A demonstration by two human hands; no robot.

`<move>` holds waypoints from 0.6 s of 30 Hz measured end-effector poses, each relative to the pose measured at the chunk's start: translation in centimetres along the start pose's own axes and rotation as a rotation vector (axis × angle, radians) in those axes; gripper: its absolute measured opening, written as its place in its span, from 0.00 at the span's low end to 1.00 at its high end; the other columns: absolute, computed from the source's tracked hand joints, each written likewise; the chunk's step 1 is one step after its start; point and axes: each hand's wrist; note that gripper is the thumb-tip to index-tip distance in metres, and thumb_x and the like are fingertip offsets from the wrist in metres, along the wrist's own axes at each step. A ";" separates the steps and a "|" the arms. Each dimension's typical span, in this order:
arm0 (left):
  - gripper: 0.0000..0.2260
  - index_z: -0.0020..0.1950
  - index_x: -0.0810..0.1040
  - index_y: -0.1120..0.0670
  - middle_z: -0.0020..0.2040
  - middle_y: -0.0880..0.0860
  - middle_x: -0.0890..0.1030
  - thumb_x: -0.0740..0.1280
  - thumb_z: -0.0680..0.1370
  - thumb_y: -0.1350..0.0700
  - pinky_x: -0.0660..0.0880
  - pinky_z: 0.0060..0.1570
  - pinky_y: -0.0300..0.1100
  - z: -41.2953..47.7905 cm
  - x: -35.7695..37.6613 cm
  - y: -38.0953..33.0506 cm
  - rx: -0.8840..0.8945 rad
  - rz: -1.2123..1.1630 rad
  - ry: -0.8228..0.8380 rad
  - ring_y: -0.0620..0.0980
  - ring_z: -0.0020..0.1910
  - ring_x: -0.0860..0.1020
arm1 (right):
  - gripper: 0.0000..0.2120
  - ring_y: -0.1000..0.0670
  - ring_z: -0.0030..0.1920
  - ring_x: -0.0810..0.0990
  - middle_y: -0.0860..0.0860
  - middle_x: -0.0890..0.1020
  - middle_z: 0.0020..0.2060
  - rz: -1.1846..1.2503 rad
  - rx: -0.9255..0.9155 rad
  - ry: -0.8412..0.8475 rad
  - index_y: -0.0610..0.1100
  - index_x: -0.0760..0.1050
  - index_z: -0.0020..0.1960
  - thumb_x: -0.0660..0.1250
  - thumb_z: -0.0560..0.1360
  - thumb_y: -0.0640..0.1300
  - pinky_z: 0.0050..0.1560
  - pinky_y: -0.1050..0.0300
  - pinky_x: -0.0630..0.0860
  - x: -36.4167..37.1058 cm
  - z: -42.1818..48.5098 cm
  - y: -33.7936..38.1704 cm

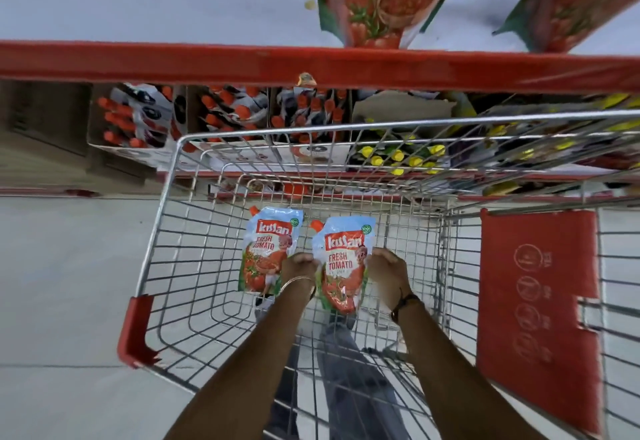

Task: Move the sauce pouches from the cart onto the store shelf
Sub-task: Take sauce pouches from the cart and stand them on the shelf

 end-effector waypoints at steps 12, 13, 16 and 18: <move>0.16 0.30 0.74 0.46 0.24 0.42 0.78 0.64 0.74 0.64 0.76 0.40 0.38 -14.6 -8.9 -6.3 0.311 -0.251 -0.022 0.46 0.30 0.76 | 0.07 0.48 0.48 0.82 0.47 0.83 0.44 0.193 -0.315 0.233 0.40 0.75 0.41 0.62 0.75 0.32 0.46 0.60 0.81 0.1 -13.7 8.9; 0.18 0.29 0.74 0.48 0.22 0.44 0.77 0.63 0.75 0.66 0.75 0.35 0.36 -15.6 -10.0 -7.0 0.354 -0.281 -0.012 0.46 0.28 0.76 | 0.08 0.50 0.45 0.83 0.50 0.84 0.40 0.233 -0.330 0.246 0.40 0.75 0.42 0.60 0.77 0.33 0.45 0.59 0.82 0.3 -14.4 9.7; 0.20 0.24 0.77 0.51 0.18 0.46 0.78 0.63 0.74 0.65 0.74 0.33 0.37 -17.8 -12.9 -8.8 0.467 -0.274 -0.029 0.50 0.28 0.77 | 0.14 0.56 0.39 0.83 0.55 0.84 0.33 0.237 -0.419 0.264 0.40 0.75 0.42 0.52 0.80 0.37 0.41 0.64 0.81 1.2 -17.9 12.9; 0.12 0.26 0.78 0.49 0.19 0.40 0.78 0.68 0.67 0.62 0.76 0.44 0.45 -19.9 -14.4 -10.3 0.584 -0.230 -0.092 0.52 0.35 0.76 | 0.08 0.59 0.39 0.82 0.53 0.82 0.39 0.211 -0.503 0.251 0.37 0.75 0.46 0.57 0.78 0.34 0.39 0.69 0.79 1.9 -20.6 15.2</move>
Point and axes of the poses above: each hand's wrist, its own z-axis towards the middle knuckle, its own x-axis out of the palm, y = z × x
